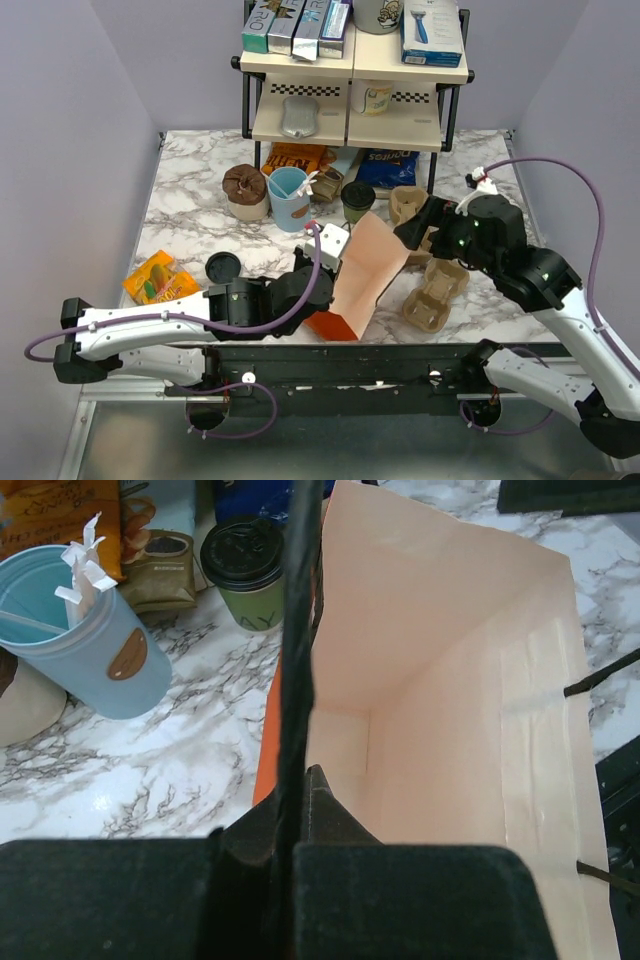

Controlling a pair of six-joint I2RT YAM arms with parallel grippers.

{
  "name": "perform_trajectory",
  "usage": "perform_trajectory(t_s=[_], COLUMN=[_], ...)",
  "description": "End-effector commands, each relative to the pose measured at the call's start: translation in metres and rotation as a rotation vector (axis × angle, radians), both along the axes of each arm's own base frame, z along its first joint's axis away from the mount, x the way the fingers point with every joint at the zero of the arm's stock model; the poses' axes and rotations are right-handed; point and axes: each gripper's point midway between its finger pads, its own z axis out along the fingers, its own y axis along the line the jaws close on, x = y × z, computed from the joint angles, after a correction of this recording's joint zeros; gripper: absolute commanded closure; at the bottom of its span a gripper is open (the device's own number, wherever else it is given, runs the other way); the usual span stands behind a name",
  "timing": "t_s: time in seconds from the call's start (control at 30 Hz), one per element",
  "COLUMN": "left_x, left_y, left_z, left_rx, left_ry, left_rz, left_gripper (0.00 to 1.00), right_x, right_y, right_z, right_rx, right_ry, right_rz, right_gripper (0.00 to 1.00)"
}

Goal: Pack the takeout coffee

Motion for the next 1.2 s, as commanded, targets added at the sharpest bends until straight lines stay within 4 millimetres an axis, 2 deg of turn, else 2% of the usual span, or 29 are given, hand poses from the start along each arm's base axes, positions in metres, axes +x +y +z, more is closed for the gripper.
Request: perform_trajectory(t_s=[0.0, 0.03, 0.17, 0.23, 0.3, 0.4, 0.43, 0.5, 0.53, 0.67, 0.7, 0.77, 0.8, 0.87, 0.9, 1.0, 1.07, 1.17], left_x=[0.001, 0.003, 0.006, 0.005, 0.004, 0.003, 0.002, 0.0, -0.001, -0.004, -0.005, -0.009, -0.011, -0.016, -0.019, -0.027, -0.034, -0.045], left_y=[-0.009, -0.006, -0.003, -0.004, -0.004, -0.003, -0.005, -0.006, -0.006, 0.0, 0.004, 0.007, 0.012, 0.015, 0.018, 0.026, 0.027, 0.026], left_z=[0.029, 0.03, 0.029, 0.027, 0.029, 0.028, 0.028, 0.028, 0.025, 0.019, 0.022, 0.018, 0.021, 0.013, 0.013, 0.008, 0.016, 0.046], left_rx=[-0.136, -0.132, -0.107, -0.109, -0.124, -0.139, -0.146, -0.16, -0.159, -0.167, -0.185, -0.195, -0.213, -0.21, -0.215, -0.201, -0.229, -0.335], left_ry=[-0.027, -0.031, -0.038, -0.035, -0.033, -0.037, -0.034, -0.026, -0.023, -0.01, -0.005, 0.01, 0.016, 0.05, 0.064, 0.112, 0.148, 0.16], left_rz=[0.079, 0.102, 0.15, 0.158, 0.156, 0.146, 0.136, 0.12, 0.114, 0.122, 0.125, 0.111, 0.106, 0.086, 0.079, 0.051, 0.015, -0.077], left_gripper=[1.0, 1.0, 1.0, 1.0, 1.0, 1.0, 1.0, 1.0, 1.0, 1.0, 0.95, 0.79, 0.54, 0.28, 0.02, 0.01, 0.01, 0.01], right_x=[-0.013, -0.014, -0.018, -0.019, -0.021, -0.019, -0.017, -0.015, -0.012, -0.015, -0.014, -0.013, -0.012, -0.015, -0.016, -0.017, -0.017, -0.013], right_y=[0.011, 0.012, 0.014, 0.013, 0.012, 0.013, 0.015, 0.017, 0.022, 0.048, 0.051, 0.059, 0.06, 0.068, 0.07, 0.076, 0.078, 0.078], right_z=[-0.027, -0.034, -0.026, -0.027, -0.037, -0.054, -0.055, -0.056, -0.051, -0.032, -0.028, -0.02, -0.019, -0.012, -0.013, -0.008, -0.002, 0.006], right_rx=[-0.008, -0.024, -0.009, -0.011, -0.031, -0.065, -0.066, -0.077, -0.066, -0.025, -0.033, -0.019, -0.028, -0.013, -0.021, -0.016, -0.02, -0.049], right_ry=[0.124, 0.153, 0.13, 0.12, 0.142, 0.184, 0.179, 0.17, 0.142, 0.016, -0.019, -0.067, -0.091, -0.134, -0.147, -0.199, -0.239, -0.292], right_rz=[0.065, 0.067, 0.103, 0.103, 0.11, 0.115, 0.118, 0.136, 0.153, 0.346, 0.38, 0.424, 0.443, 0.503, 0.524, 0.565, 0.575, 0.563], right_gripper=[0.02, 0.03, 0.04, 0.07, 0.09, 0.25, 0.36, 0.5, 0.61, 0.91, 0.97, 0.99, 0.99, 0.99, 0.99, 0.99, 0.99, 0.99])
